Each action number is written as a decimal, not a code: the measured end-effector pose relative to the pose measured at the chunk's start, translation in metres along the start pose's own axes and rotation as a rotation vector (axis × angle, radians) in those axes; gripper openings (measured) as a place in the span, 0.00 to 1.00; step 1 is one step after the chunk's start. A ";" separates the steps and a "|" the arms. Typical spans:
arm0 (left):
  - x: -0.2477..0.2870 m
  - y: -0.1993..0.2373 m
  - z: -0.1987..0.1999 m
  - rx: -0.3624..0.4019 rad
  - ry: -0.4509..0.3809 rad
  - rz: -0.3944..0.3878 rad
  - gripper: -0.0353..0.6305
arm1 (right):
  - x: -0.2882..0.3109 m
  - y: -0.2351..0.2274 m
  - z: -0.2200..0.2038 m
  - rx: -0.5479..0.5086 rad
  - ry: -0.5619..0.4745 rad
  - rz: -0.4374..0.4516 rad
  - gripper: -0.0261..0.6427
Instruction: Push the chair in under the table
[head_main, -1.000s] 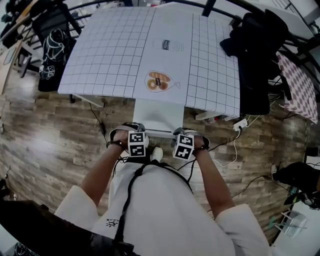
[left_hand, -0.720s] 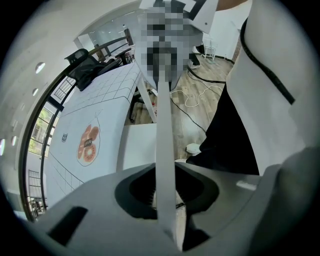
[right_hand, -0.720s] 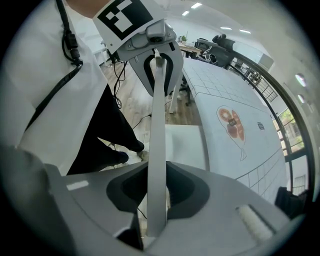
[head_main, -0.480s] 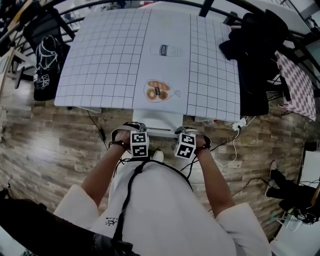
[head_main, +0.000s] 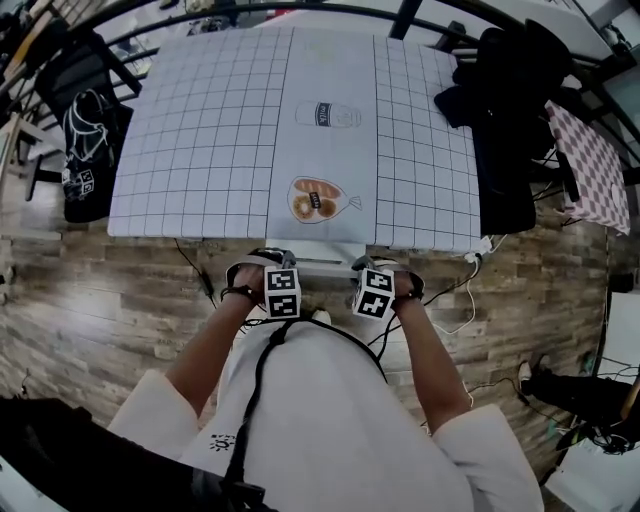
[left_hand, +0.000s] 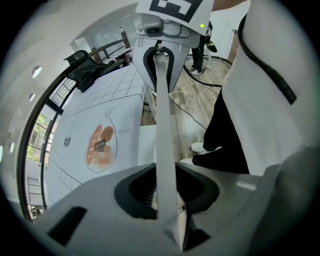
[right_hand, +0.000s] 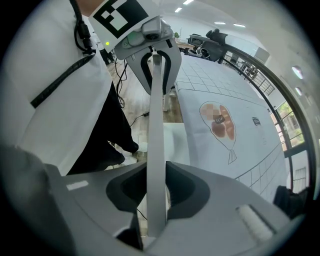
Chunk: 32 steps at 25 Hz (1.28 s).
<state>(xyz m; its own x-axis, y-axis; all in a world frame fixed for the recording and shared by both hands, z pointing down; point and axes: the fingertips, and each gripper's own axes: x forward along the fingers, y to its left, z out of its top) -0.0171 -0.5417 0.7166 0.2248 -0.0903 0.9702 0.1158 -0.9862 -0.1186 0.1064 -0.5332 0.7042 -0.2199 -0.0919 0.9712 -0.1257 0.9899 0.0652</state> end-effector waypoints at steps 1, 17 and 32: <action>0.000 0.003 -0.001 0.003 -0.002 0.002 0.21 | 0.000 -0.003 0.001 0.003 0.001 0.000 0.17; 0.005 0.056 -0.008 0.051 -0.013 0.023 0.21 | 0.006 -0.056 0.006 0.035 0.027 -0.046 0.19; 0.001 0.069 -0.003 -0.037 -0.045 0.004 0.29 | 0.001 -0.062 0.006 -0.021 -0.013 0.012 0.19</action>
<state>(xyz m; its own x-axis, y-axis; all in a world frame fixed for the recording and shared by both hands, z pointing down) -0.0117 -0.6099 0.7096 0.2682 -0.0891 0.9592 0.0787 -0.9904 -0.1140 0.1086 -0.5949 0.6996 -0.2339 -0.0808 0.9689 -0.1022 0.9931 0.0582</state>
